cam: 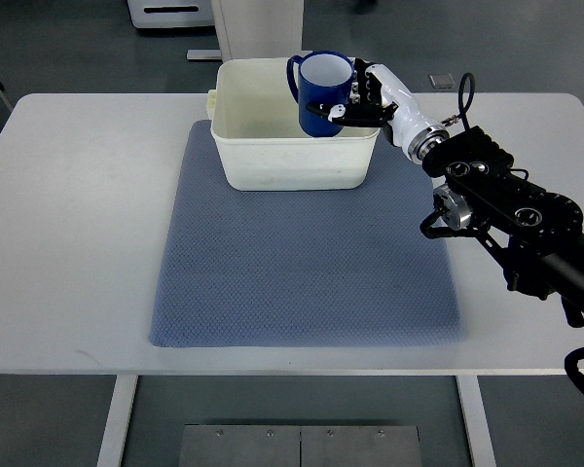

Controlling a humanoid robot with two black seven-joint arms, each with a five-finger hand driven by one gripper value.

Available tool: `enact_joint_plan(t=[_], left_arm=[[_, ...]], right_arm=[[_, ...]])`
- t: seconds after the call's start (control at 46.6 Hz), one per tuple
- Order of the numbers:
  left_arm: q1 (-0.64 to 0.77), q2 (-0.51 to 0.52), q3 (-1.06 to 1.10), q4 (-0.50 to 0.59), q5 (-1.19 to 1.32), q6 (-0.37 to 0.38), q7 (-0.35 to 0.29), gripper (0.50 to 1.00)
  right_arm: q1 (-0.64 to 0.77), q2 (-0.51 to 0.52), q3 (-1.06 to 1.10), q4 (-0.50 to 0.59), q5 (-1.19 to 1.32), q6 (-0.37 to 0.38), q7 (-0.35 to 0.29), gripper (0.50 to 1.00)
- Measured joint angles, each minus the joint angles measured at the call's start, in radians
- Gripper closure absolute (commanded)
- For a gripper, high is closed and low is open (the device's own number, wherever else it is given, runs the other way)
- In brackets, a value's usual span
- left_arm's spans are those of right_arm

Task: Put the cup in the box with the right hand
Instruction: 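Lower the mug into the tub and open the right hand, then raise the open right hand away from the tub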

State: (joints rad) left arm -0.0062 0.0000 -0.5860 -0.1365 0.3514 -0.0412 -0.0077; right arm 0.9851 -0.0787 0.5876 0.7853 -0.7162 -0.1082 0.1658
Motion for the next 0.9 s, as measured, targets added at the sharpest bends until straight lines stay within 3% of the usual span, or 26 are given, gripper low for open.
enact_joint_plan(t=[0.15,0.901], left_arm=[[0.000,0.000,0.000,0.000,0.000,0.000,0.000,0.500],[0.000,0.000,0.000,0.000,0.000,0.000,0.000,0.500]], right_arm=[[0.000,-0.001,0.000,0.000,0.000,0.000,0.000,0.513],[0.014,-0.035,0.039,0.011,0.016,0.001,0.000,0.507]])
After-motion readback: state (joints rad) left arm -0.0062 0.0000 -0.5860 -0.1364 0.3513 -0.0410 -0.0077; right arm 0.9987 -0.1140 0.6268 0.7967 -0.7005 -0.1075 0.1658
